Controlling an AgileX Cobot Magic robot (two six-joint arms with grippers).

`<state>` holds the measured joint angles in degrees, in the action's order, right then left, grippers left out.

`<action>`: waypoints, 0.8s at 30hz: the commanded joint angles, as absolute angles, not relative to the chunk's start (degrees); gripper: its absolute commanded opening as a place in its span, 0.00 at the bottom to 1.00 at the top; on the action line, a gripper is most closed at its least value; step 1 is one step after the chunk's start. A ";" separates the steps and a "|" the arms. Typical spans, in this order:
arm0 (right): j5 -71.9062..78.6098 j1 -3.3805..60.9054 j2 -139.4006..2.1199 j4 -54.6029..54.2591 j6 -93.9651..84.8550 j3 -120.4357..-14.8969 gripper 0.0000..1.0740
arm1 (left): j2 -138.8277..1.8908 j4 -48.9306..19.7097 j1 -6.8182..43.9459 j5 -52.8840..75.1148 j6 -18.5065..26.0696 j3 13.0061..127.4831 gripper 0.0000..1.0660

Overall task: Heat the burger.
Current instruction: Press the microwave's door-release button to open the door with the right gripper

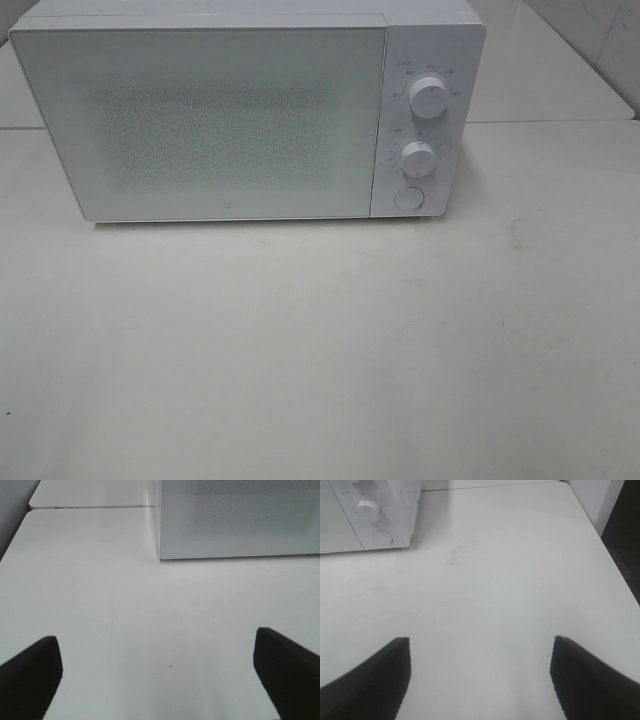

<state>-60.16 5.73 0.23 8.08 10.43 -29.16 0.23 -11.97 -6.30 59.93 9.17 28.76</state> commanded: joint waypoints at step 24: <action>-32.54 5.33 -16.39 7.91 10.08 -30.77 0.69 | 1.43 -12.38 -6.47 59.53 8.94 28.53 0.92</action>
